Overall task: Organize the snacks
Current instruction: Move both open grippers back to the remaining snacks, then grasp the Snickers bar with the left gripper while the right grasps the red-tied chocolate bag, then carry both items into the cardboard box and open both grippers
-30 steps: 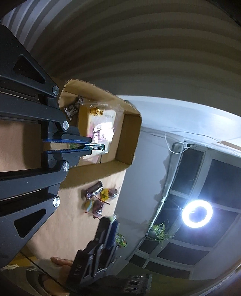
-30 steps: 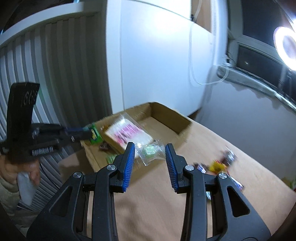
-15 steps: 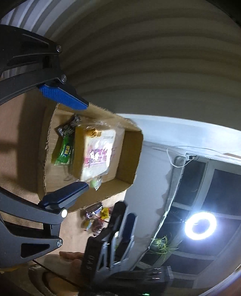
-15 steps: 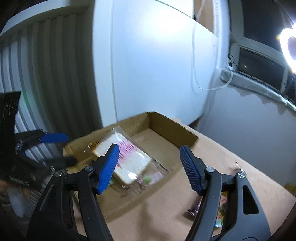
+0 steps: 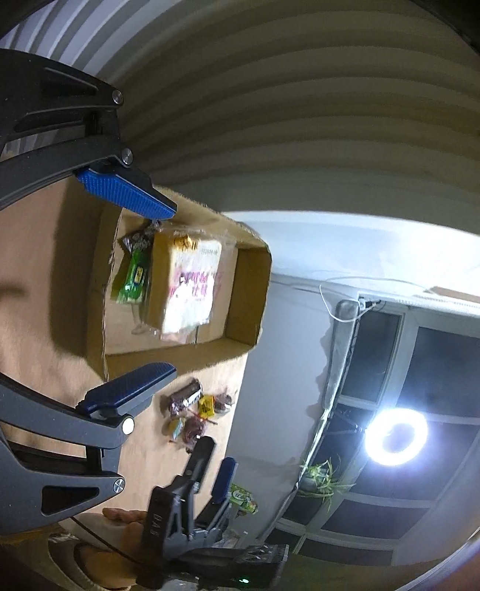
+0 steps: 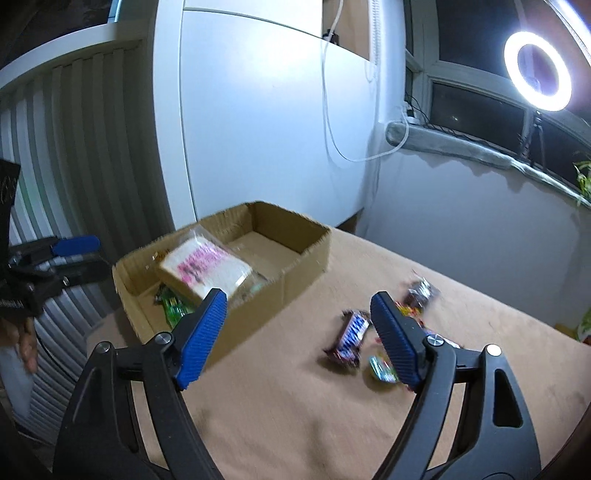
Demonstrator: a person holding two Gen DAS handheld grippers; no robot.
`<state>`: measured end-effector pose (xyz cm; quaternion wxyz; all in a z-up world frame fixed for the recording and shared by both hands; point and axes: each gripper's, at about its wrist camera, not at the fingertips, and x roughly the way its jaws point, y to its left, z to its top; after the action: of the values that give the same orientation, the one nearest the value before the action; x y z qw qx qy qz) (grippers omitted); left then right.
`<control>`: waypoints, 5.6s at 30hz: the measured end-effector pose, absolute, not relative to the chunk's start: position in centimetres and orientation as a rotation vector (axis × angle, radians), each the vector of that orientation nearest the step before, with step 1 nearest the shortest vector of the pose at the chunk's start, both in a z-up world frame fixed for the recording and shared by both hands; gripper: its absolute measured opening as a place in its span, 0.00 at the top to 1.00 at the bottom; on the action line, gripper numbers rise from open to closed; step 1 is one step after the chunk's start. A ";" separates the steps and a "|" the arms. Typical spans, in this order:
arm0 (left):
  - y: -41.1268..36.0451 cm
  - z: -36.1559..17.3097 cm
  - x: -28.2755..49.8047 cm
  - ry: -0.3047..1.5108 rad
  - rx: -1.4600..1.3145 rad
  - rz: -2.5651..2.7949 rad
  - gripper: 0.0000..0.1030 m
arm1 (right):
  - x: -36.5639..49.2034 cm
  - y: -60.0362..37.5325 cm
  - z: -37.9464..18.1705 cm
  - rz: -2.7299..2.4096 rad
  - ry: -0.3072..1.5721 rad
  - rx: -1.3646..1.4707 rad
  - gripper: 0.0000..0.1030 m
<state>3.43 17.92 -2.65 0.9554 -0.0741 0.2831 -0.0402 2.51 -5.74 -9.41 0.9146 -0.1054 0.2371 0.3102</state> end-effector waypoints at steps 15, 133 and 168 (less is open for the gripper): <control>11.9 -1.4 3.2 0.577 -0.073 -0.174 0.22 | 1.0 -12.8 -11.3 0.559 0.536 -0.151 0.16; 16.4 -4.5 3.9 0.595 -0.264 -0.156 0.73 | 4.6 -8.0 -7.3 0.799 0.574 -0.016 0.66; 17.5 -3.8 9.4 0.610 -0.122 -0.013 0.22 | 10.1 0.9 -7.5 0.730 0.447 -0.177 0.08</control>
<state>9.37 17.53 -3.83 0.9520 -0.0598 0.3001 -0.0064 10.13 0.94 -7.55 0.9060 -0.0859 0.2163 0.3535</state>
